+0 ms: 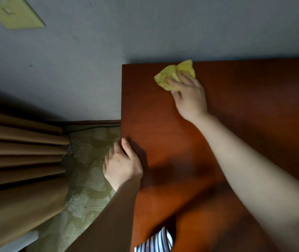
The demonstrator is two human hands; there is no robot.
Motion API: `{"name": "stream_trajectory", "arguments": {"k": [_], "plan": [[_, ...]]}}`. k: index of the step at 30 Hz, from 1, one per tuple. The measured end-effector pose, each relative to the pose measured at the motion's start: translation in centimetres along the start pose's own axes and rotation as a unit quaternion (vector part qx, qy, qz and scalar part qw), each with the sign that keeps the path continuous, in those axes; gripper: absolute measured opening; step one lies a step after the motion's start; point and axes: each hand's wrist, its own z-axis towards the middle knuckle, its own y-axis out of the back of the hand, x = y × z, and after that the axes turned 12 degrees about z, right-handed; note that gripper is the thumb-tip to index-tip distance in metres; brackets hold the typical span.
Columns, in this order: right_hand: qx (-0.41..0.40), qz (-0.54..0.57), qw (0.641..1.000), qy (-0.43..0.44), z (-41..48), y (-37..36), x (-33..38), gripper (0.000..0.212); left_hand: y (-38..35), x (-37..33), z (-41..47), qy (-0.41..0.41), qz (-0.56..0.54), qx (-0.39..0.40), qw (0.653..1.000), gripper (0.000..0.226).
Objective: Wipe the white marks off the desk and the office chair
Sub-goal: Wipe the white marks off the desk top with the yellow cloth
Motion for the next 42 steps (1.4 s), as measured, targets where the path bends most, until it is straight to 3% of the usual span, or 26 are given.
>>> {"name": "stream_trajectory", "arguments": {"k": [5,8,12,14,18,20,25,28,30,34,38,42], "plan": [[0.083,-0.005,0.995,0.061,-4.5,-2.2,3.2,0.042,-0.2,0.6,0.2,-0.018,-0.047,0.009,0.999,0.058],[0.122,-0.001,0.989,0.08,-8.1,-3.2,4.8,0.043,-0.6,1.5,0.5,-0.034,-0.137,0.049,0.989,0.057],[0.127,-0.005,0.989,0.069,-12.6,-4.2,6.2,0.044,-0.1,3.5,0.3,-0.025,-0.392,0.144,0.908,0.061],[0.119,-0.014,0.991,0.06,-15.1,-4.8,7.1,0.044,0.6,5.4,-0.9,-0.025,-0.421,0.175,0.89,0.062],[0.103,-0.008,0.994,0.035,-20.7,-6.1,9.3,0.044,1.8,11.1,-5.2,-0.128,-0.321,0.216,0.913,0.075],[0.092,-0.013,0.995,0.026,-24.1,-6.7,10.8,0.044,2.8,14.3,-7.3,-0.164,-0.269,0.223,0.922,0.064],[0.057,0.022,0.998,0.013,-31.8,-8.4,13.5,0.041,4.2,19.8,-9.9,-0.232,-0.192,0.245,0.921,0.053],[0.007,0.036,0.999,-0.003,-37.4,-8.9,15.3,0.039,5.4,22.2,-11.0,-0.303,-0.106,0.251,0.913,0.064],[-0.02,0.044,0.999,-0.008,-40.4,-8.8,15.8,0.038,5.9,22.5,-11.5,-0.372,-0.004,0.24,0.897,0.076],[-0.04,0.055,0.998,-0.004,-45.3,-7.6,14.6,0.037,6.3,21.2,-13.2,-0.471,0.211,0.209,0.83,0.105],[-0.049,0.062,0.997,-0.016,-47.5,-5.7,11.6,0.041,5.9,19.1,-14.8,-0.47,0.335,0.197,0.793,0.116],[-0.061,0.052,0.996,-0.036,-48.2,-3.2,8.0,0.041,5.5,18.2,-15.5,-0.443,0.397,0.208,0.777,0.125]]}}
